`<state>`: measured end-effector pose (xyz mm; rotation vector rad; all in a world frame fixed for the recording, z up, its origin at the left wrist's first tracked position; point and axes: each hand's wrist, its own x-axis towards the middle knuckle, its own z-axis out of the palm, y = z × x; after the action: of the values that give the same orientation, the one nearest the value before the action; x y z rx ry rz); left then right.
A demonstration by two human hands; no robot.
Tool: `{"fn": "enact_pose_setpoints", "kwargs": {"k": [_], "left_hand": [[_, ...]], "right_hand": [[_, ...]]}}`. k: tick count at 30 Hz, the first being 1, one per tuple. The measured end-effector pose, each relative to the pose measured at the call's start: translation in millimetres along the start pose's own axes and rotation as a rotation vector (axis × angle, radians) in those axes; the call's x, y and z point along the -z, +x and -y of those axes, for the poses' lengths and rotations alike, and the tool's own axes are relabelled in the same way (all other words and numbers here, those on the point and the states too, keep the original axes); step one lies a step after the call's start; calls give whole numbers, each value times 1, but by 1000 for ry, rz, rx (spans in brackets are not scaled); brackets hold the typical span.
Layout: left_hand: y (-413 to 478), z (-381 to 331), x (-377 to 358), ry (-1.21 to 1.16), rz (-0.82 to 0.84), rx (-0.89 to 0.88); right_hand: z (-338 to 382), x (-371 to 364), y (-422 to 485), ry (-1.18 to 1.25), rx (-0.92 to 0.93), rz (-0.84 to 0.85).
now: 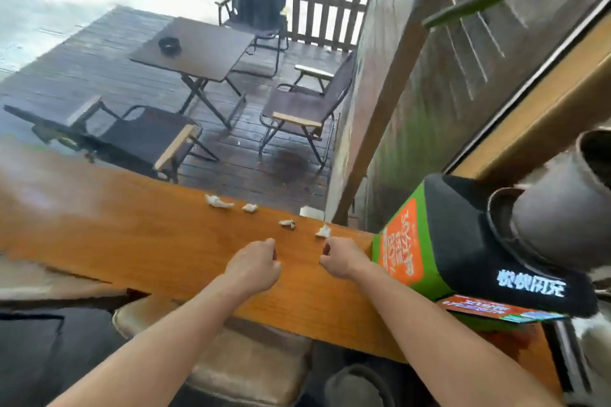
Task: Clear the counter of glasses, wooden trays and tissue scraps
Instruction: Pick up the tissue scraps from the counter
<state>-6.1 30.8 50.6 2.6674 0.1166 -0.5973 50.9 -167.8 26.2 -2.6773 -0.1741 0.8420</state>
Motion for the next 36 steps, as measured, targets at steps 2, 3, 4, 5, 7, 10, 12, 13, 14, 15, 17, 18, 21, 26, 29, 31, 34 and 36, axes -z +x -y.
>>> {"fn": "enact_pose_setpoints", "kwargs": {"k": [2,3,4,5,7,10,12,13,14,15,17,18,21,26,29,31,34,36], "left_hand": [[26,6,-2,-19,44,9],[38,9,-3,-29,61,15],[48,12,-3,-38,74,20],[60,15,-4,-39,88,16],[79,19,-7,-37,106,4],[113,23,-13,-27,157,-12],[132,25,-17,-40,172,-15],[141,25,-19,-44,173,-24],[149,27,-22,-52,170,-32],[158,28,-24,-65,164,-38],[176,33,-30,-87,146,-45],[184,35,-33,-97,134,-43],[205,39,-44,-105,92,-54],[227,40,-64,-88,38,-131],[234,38,-75,-50,17,-195],[237,38,-80,-38,16,-225],[237,42,-84,-40,19,-262],[233,45,-86,-41,29,-271]], "right_hand": [[-3,0,18,23,-39,14],[-4,-1,27,34,-55,16],[-6,-2,34,44,-68,11],[-8,-3,42,58,-86,3],[-12,-4,52,81,-115,-24],[-18,-11,72,125,-164,-69],[-19,-13,80,151,-209,-85],[-19,-15,85,160,-230,-98],[-20,-17,90,168,-244,-112],[-19,-18,95,177,-254,-123],[-19,-22,106,195,-269,-145],[-20,-23,112,199,-277,-155],[-20,-29,127,196,-307,-175],[-26,-43,143,172,-323,-214],[-27,-53,149,167,-306,-228],[-27,-60,150,166,-297,-242],[-25,-71,149,187,-275,-296],[-21,-77,147,215,-265,-303]]}}
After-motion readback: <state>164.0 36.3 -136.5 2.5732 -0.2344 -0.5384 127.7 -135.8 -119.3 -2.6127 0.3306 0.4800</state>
